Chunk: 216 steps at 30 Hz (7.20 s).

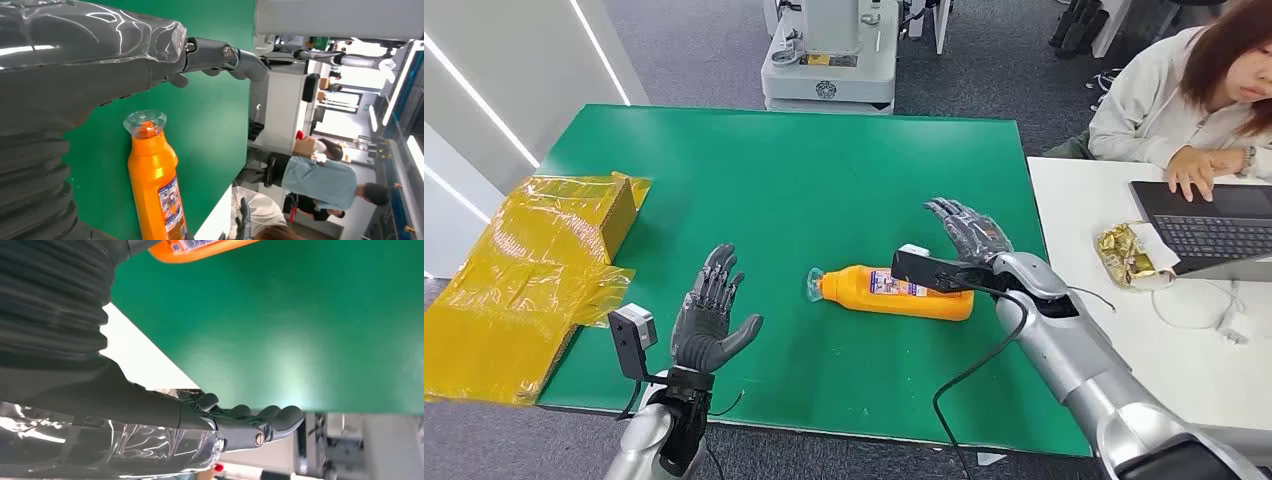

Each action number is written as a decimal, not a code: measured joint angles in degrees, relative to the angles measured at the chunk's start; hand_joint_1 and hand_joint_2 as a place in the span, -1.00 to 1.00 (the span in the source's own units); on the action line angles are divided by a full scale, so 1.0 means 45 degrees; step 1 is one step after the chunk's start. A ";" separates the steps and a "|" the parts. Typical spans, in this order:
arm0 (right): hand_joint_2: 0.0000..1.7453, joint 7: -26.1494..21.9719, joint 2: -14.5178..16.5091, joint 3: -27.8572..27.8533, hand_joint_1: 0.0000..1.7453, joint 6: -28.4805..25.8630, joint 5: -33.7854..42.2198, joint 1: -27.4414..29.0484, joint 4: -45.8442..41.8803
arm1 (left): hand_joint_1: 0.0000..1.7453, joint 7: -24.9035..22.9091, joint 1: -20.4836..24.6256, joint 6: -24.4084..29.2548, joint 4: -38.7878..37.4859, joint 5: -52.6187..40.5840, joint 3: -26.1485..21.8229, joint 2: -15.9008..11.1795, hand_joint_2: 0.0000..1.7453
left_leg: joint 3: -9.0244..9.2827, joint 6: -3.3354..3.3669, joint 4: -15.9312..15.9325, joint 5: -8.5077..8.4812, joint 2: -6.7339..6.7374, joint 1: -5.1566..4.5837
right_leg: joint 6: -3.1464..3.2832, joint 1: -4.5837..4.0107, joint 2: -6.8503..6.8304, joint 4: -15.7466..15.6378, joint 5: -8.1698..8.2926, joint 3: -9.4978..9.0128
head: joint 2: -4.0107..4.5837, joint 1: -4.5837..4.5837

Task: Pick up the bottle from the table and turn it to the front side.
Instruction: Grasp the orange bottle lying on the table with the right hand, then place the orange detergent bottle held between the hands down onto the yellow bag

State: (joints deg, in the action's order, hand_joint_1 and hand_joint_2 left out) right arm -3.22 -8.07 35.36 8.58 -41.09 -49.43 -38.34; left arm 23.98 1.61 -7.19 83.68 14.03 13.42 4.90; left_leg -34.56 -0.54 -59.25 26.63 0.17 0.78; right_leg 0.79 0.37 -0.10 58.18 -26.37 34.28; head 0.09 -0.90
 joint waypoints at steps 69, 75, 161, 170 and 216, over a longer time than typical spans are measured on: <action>1.00 -0.1634 -0.1399 0.4682 1.00 0.1075 0.4782 0.0308 0.0539 | -1.00 -0.0248 -0.0295 0.0193 -0.0187 0.0277 0.0000 -0.0285 1.00 | 0.0150 0.0003 -0.0003 0.0004 0.0004 0.0002 | -0.0002 -0.0001 0.0002 -0.0013 -0.0001 -0.0151 | 0.0000 0.0001; 1.00 -0.2431 -0.1690 0.3192 1.00 0.0436 0.6449 0.1944 -0.0690 | -1.00 -0.0052 -0.0439 0.0389 -0.0076 -0.0022 0.0000 -0.0288 1.00 | 0.0140 0.0004 0.0000 0.0005 -0.0014 0.0005 | -0.0005 -0.0003 -0.0013 -0.0013 -0.0006 -0.0147 | 0.0000 0.0001; 1.00 -0.3791 0.1142 0.0562 -1.00 -0.1818 0.6937 0.3391 -0.1992 | 1.00 -0.2733 0.5022 -0.2599 -0.1734 0.3391 0.2210 -0.0500 1.00 | 0.0068 0.0002 -0.0007 -0.0018 -0.0029 0.0000 | 0.0001 -0.0001 -0.0033 -0.0001 -0.0001 -0.0071 | 0.0000 0.0000; 1.00 -0.3908 0.0036 -0.0592 -1.00 -0.2323 0.6753 0.5129 -0.4305 | 1.00 -0.0105 0.6025 0.3007 -0.2155 -0.7127 0.2151 -0.1220 1.00 | 0.0061 0.0002 -0.0006 -0.0017 -0.0030 0.0001 | 0.0001 -0.0001 -0.0034 0.0001 -0.0001 -0.0068 | 0.0000 0.0000; 1.00 -0.4134 -0.0276 -0.4538 -1.00 -0.2445 0.4035 1.0203 -1.0454 | 1.00 -0.7040 0.4351 0.5643 -0.4986 -2.2310 0.2993 -0.4330 1.00 | 0.0050 -0.0006 0.0002 -0.0010 -0.0014 0.0001 | -0.0001 -0.0001 -0.0016 -0.0002 -0.0006 -0.0055 | 0.0000 0.0002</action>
State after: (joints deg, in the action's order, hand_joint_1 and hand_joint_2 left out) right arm -21.83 -9.31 14.95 -2.43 -22.94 -3.52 -85.38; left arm -7.70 21.19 18.20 61.24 -86.36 26.89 -14.59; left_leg -34.34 -0.57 -59.24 26.59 0.10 0.79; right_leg 0.78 0.37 -0.17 58.17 -26.40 34.04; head 0.09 -0.89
